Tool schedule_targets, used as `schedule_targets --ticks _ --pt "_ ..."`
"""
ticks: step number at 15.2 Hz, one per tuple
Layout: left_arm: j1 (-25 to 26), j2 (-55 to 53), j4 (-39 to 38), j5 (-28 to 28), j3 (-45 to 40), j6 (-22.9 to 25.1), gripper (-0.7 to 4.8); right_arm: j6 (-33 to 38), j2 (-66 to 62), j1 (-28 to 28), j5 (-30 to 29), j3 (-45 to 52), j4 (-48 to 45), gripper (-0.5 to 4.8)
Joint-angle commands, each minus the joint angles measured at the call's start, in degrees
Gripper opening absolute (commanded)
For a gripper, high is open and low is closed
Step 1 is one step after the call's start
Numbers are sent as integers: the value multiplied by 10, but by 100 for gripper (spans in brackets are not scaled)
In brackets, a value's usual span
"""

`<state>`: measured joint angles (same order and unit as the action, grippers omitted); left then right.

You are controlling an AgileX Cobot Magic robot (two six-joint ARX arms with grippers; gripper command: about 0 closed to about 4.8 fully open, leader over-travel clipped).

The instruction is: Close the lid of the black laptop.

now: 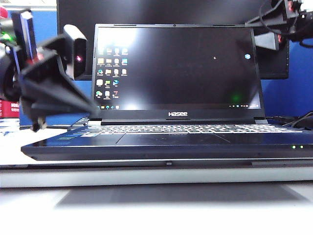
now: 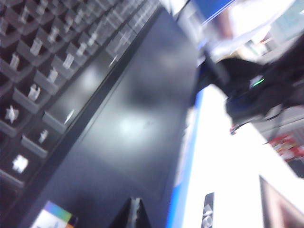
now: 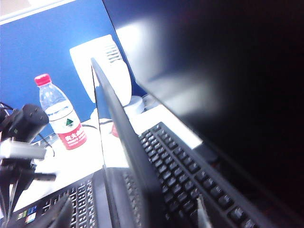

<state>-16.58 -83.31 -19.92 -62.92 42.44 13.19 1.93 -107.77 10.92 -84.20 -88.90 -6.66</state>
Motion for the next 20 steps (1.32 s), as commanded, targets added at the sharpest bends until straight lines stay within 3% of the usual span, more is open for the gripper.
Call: schedule_targets --ticks 1,7,9,11,13,20 --pt "-9 -10 -21 42 -2 5 -5 10 2 0 -11 -6 -9 337" --pt "-12 -85 -23 71 -2 18 -5 11 2 -2 -19 -6 -9 333" --pt "-12 -89 -20 83 -2 22 -5 10 2 -2 -19 -6 -9 292" --pt "-12 -89 -17 83 -1 25 -5 10 2 -2 -19 -6 -9 162" --pt "-12 -89 -13 83 -1 25 -5 10 2 -1 -19 -6 -9 -8" --pt "-11 -89 10 104 -1 14 -5 9 2 -1 -32 -6 -8 -5"
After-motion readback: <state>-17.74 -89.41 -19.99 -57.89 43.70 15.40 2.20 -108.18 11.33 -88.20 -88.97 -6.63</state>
